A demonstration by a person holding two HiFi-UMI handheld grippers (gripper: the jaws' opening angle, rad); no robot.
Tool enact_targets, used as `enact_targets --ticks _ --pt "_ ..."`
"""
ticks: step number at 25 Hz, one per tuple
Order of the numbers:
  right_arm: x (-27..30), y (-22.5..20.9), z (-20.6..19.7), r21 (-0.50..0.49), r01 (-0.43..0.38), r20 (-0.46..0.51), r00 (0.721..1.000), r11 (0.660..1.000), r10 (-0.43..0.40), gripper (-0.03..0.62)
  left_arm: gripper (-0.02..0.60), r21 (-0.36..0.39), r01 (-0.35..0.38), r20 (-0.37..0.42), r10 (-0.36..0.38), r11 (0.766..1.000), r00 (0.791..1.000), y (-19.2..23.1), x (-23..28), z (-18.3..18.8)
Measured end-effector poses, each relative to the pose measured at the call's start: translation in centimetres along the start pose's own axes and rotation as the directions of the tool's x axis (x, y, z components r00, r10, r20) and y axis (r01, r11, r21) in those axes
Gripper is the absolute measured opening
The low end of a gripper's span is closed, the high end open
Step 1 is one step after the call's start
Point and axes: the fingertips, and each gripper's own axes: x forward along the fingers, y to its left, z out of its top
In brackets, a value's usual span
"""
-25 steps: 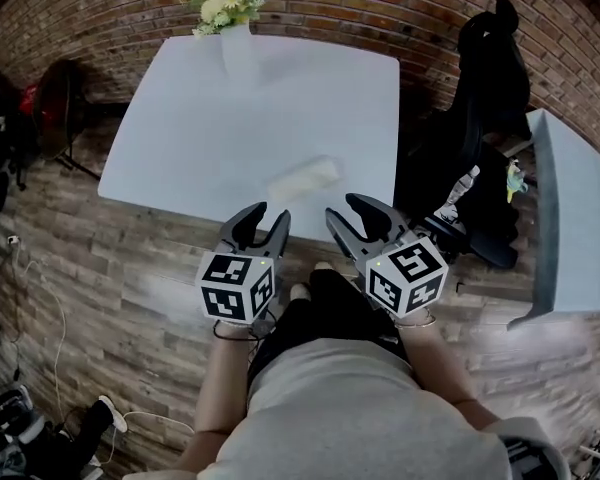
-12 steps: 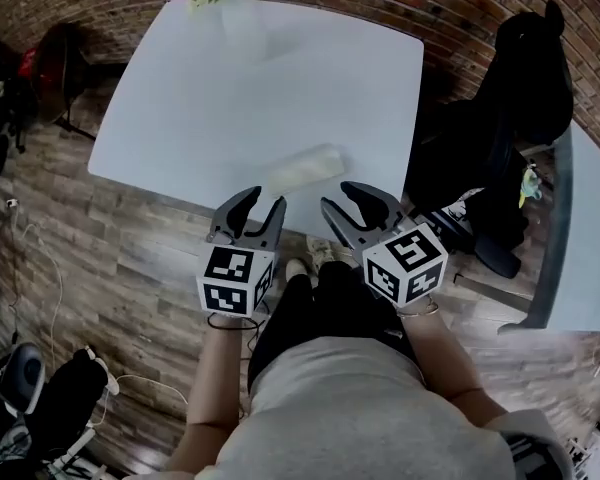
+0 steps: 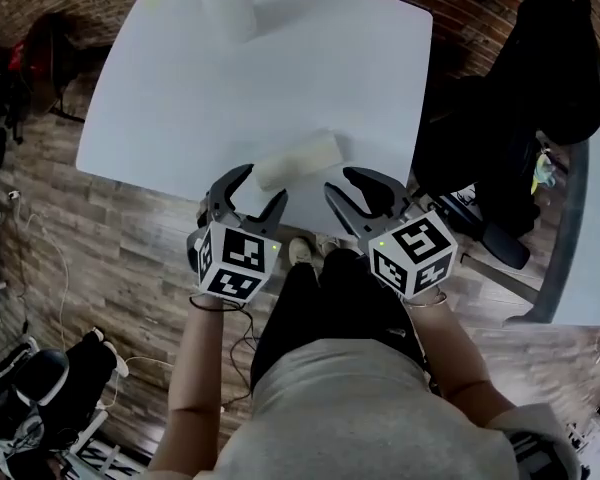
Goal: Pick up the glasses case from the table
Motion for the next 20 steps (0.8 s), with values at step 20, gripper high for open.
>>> enact_targets --ticks 20 --pt "1.4 -4.1 -3.2 0.090 0.031 -0.020 0.999 0.995 -0.030 0.101 0.303 0.213 0.219 -0.208 -0.175 0.952 0.962 -1.5 8.6 -2.0"
